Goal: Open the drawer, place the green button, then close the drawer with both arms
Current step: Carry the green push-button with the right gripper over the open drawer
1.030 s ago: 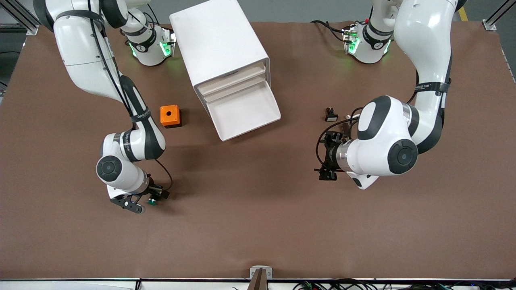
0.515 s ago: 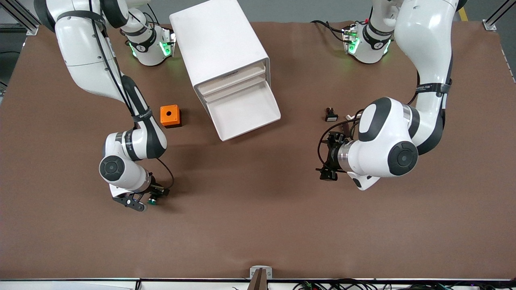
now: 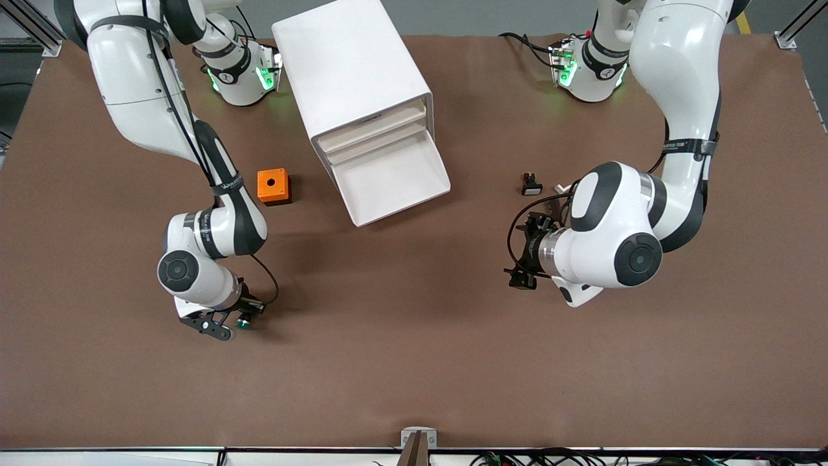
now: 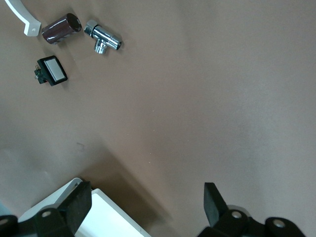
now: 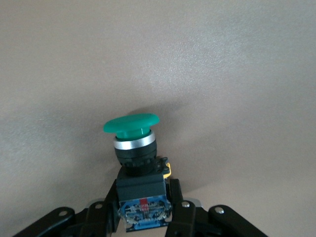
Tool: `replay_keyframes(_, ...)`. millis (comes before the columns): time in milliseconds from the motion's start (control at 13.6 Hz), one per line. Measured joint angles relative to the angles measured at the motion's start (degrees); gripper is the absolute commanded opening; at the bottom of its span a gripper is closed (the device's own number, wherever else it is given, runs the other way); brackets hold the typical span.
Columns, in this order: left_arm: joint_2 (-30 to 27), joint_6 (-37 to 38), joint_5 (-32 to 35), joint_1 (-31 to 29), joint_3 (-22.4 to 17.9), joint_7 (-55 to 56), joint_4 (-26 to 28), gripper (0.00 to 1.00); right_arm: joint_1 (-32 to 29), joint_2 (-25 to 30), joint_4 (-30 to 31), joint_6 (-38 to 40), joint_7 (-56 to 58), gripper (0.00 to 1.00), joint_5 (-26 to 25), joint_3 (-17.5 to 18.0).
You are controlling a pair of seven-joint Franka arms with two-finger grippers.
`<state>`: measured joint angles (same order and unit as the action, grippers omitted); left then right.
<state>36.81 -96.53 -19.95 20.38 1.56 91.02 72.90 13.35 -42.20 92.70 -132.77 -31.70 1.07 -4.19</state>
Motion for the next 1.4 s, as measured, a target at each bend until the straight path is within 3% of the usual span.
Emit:
replay_keyframes(294,0.89,-0.02,1.51,-0.06,-0.03,-0.25,0.13,1.0,1.2,4.79,-2.21,9.89,-6.24,0.0,0.17,1.29)
replay_keyframes(589,0.96,-0.02,1.79,-0.1,-0.05,-0.55,0.13,1.0,5.49,11.39,-2.25,17.33,-15.24,0.0,5.36,1.56)
replay_keyframes(809,0.97,-0.03,1.86,-0.79,-0.26,-1.44,0.19,1.0,10.34,15.81,-1.9,21.27,-26.07,0.0,6.5,1.73)
replay_keyframes(1104,1.29,-0.02,1.86,-1.96,-0.29,-2.07,0.78,1.0,19.51,19.8,3.0,21.74,-41.08,0.0,6.62,1.9)
replay_keyframes(1398,1.32,0.02,1.86,-2.22,-0.3,-2.07,1.26,1.0,26.06,23.44,13.47,12.97,-53.6,0.0,6.63,1.9)
